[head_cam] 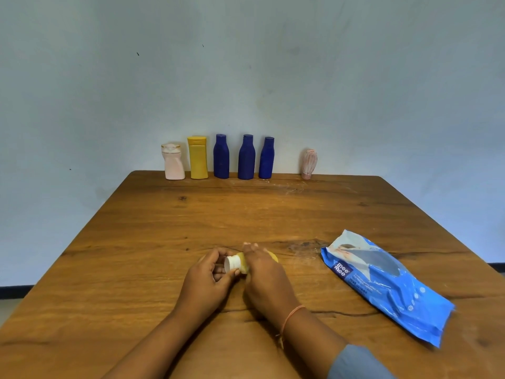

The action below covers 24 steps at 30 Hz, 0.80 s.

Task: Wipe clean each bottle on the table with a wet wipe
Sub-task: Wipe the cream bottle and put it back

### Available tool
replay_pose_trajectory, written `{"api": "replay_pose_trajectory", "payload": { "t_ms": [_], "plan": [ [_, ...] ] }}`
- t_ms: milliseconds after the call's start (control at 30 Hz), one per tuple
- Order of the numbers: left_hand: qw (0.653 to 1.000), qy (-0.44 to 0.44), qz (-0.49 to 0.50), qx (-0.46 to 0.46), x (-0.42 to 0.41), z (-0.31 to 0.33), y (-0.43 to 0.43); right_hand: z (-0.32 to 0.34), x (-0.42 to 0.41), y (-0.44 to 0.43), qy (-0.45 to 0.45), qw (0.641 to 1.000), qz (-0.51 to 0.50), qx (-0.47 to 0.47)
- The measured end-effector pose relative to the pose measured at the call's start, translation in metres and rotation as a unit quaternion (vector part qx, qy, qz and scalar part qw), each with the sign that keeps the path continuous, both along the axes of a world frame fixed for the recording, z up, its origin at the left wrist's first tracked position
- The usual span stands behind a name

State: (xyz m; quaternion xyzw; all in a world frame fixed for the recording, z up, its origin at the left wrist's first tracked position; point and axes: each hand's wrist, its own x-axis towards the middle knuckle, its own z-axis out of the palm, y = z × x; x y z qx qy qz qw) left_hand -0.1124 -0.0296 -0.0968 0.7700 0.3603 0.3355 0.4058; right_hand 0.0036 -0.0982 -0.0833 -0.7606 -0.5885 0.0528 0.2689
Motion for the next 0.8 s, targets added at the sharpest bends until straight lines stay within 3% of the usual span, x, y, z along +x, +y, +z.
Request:
{"api": "replay_pose_trajectory", "payload": {
  "t_ms": [133,267,400,500,700,800],
  "plan": [
    [1.0,-0.006,-0.004,-0.008,-0.002,0.001,-0.001,-0.005,-0.019,0.0,-0.023,0.998,0.054,0.029],
    [0.999,-0.018,0.01,-0.032,0.001,-0.001,0.001,-0.013,0.008,-0.008,-0.071,0.997,0.027,0.009],
    [0.999,-0.014,0.011,-0.036,0.002,-0.002,0.002,-0.007,0.035,-0.013,-0.028,0.996,-0.06,-0.061],
    [0.999,-0.008,0.02,-0.024,0.003,-0.002,0.001,-0.003,0.024,-0.013,0.011,0.997,-0.074,-0.031],
    [0.999,0.011,0.034,-0.025,0.002,0.0,0.001,0.0,-0.033,-0.004,-0.001,0.998,0.064,0.017],
    [0.999,-0.004,0.034,-0.025,0.002,0.003,0.0,-0.006,-0.021,-0.004,-0.046,0.995,0.079,0.034]
  ]
}}
